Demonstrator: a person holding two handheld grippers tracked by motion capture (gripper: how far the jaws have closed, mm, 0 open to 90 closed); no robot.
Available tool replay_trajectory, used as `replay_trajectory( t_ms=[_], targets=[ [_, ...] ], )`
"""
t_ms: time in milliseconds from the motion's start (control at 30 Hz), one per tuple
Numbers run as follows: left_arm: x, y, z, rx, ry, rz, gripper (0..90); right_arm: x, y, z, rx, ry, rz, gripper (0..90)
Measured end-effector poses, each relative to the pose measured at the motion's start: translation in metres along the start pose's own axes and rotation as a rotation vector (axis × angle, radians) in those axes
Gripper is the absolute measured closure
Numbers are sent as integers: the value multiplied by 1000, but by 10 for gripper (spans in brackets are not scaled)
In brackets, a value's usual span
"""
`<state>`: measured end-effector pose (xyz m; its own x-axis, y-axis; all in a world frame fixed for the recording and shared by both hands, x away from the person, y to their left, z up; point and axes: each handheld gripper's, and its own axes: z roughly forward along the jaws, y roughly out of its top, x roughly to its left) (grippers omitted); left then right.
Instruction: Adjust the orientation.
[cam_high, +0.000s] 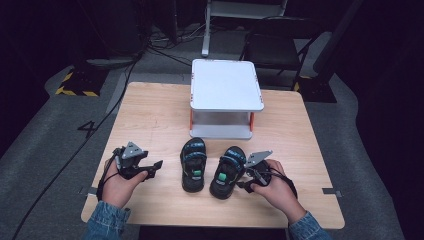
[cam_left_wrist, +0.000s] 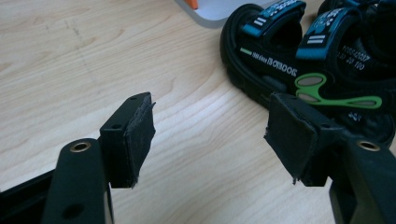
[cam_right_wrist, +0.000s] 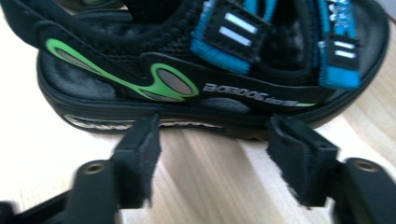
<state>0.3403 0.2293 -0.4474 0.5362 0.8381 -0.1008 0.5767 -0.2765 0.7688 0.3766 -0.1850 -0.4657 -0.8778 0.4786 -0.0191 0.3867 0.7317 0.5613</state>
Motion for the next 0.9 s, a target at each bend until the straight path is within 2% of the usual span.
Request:
replay_trajectory(
  t_ms=[67,133,167,233,333,533,600,667,700,767,833,900],
  targets=[
    [1,-4,-3,4,8,-5,326,-3,4,2,16,7,-25,374],
    [2,-7,-5,10,9,-12,326,-6,5,3,23,16,-29,373],
    [2,-10,-8,8,19,-19,327,-12,5,5,32,15,-19,386],
    [3,-11,-10,9,22,-19,326,-14,6,5,27,8,-17,397],
    [4,-15,-12,6,32,-32,326,-19,9,7,-6,8,-74,462],
    [3,-21,-15,19,35,-29,326,-26,14,16,-56,21,-129,460],
    [4,-23,-17,17,38,-36,325,-26,18,21,-82,0,-136,475],
    [5,-24,-19,17,43,-34,326,-26,20,24,-75,-9,-138,475],
    [5,-25,-20,10,47,-42,326,-25,24,26,-98,-40,-133,480],
    [6,-25,-21,13,52,-43,326,-25,25,28,-128,-66,-121,487],
    [6,-25,-20,12,46,-44,325,-23,25,32,-120,-112,-94,440],
    [5,-23,-19,12,42,-39,326,-22,24,32,-139,-127,-69,442]
  ],
)
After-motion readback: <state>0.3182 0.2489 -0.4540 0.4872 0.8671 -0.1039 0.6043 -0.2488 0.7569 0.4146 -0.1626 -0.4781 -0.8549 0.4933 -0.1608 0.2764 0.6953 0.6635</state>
